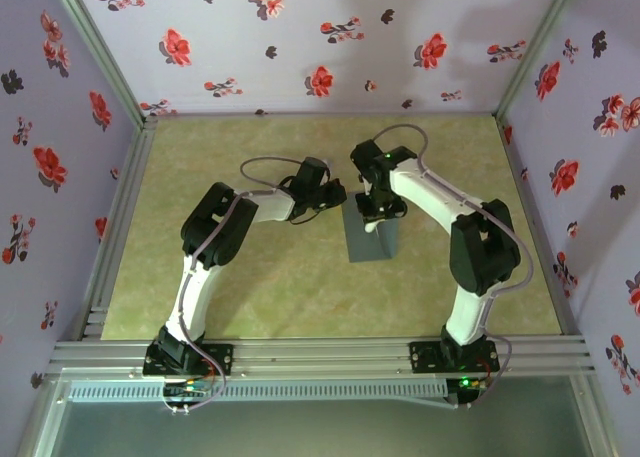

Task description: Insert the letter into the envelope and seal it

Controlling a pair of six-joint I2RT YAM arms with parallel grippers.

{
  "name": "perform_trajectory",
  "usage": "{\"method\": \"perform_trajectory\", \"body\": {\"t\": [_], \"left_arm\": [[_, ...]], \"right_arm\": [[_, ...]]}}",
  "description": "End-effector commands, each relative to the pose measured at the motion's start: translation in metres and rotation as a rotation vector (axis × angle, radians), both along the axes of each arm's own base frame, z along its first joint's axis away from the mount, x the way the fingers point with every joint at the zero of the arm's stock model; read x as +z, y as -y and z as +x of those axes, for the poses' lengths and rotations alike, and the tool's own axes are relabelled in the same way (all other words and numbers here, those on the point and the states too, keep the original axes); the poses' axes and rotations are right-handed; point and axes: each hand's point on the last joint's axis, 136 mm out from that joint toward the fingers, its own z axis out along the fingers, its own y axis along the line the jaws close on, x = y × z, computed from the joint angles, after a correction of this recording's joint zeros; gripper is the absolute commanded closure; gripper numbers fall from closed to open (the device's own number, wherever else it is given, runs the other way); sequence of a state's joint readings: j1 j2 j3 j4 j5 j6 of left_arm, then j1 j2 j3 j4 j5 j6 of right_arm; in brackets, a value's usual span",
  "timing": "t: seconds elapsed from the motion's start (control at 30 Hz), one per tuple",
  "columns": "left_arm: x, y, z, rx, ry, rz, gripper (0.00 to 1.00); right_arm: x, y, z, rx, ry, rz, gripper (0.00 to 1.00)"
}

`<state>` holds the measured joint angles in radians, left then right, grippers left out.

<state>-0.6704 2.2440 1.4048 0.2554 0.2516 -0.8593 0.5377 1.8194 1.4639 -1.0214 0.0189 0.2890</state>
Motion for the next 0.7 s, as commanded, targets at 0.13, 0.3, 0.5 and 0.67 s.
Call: {"method": "perform_trajectory", "body": {"t": [0.13, 0.3, 0.5, 0.67], "left_arm": [[-0.045, -0.003, -0.029, -0.030, -0.112, 0.061, 1.00], [-0.044, -0.003, -0.029, -0.030, -0.111, 0.058, 1.00], [-0.046, -0.004, -0.030, -0.029, -0.113, 0.058, 1.00], [-0.046, -0.005, -0.031, -0.028, -0.115, 0.059, 1.00]], "right_arm": [[-0.016, 0.008, -0.016, -0.033, -0.032, -0.034, 1.00], [-0.026, 0.006, -0.013, -0.046, -0.024, -0.038, 1.00], [-0.033, 0.001, -0.004, -0.083, 0.011, -0.027, 1.00], [-0.039, -0.001, 0.005, -0.112, 0.041, -0.026, 1.00]]}}
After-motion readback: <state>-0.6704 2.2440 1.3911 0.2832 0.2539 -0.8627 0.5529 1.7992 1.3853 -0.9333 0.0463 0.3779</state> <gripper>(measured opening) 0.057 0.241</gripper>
